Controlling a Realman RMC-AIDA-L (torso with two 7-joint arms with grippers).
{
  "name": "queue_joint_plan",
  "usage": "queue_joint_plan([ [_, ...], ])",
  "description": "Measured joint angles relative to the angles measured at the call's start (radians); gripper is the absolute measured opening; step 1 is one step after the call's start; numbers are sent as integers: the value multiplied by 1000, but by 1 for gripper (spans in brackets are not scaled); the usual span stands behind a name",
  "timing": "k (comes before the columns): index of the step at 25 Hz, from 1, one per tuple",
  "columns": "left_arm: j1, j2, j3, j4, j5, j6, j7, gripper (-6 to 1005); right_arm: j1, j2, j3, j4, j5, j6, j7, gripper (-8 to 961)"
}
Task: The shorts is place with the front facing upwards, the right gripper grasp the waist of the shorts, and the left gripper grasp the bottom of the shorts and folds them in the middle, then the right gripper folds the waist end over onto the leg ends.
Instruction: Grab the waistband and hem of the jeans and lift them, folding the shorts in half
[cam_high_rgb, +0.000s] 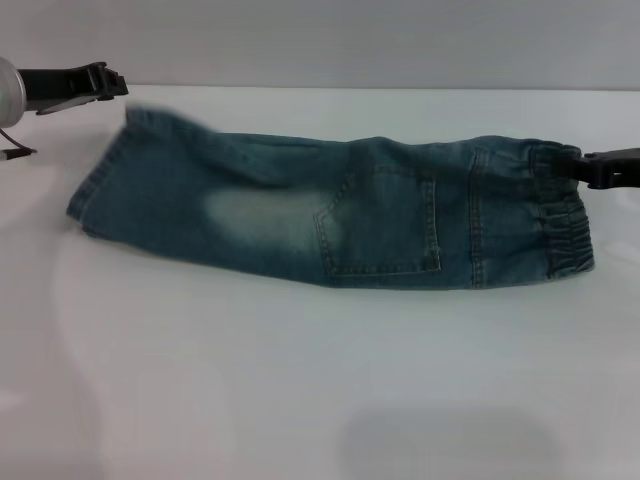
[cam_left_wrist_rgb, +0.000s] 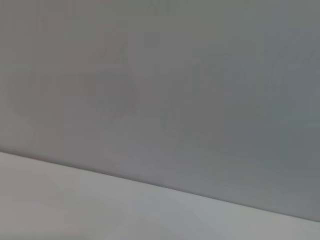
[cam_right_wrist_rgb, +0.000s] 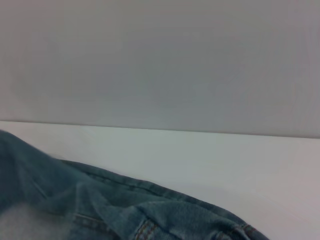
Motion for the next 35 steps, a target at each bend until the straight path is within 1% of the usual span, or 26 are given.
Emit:
queue_joint_plan([
  [3, 4, -8, 0, 4, 0, -20, 0, 135, 2, 0, 0, 0, 0, 0, 0, 4],
  [10, 10, -10, -7, 9, -3, -27, 1, 349, 5, 3, 0, -3, 4, 0, 0, 5],
  [17, 10, -20, -8, 10, -12, -40, 21, 590, 23, 1, 0, -2, 2, 7, 3, 29],
  [22, 9, -21, -9, 11, -24, -40, 27, 794, 35, 2, 0, -2, -36, 33, 26, 48],
  [23, 9, -21, -9, 11, -26, -40, 28, 798, 37, 4, 0, -1, -62, 67, 48, 52],
  [26, 9, -20, -9, 11, -28, -40, 28, 812, 38, 5, 0, 0, -83, 89, 58, 64],
  [31, 6, -19, -9, 11, -37, -43, 28, 821, 34, 6, -1, 0, -98, 114, 61, 266],
  [35, 2, -18, -9, 11, -38, -44, 28, 820, 28, 6, -2, 1, -128, 132, 74, 354],
])
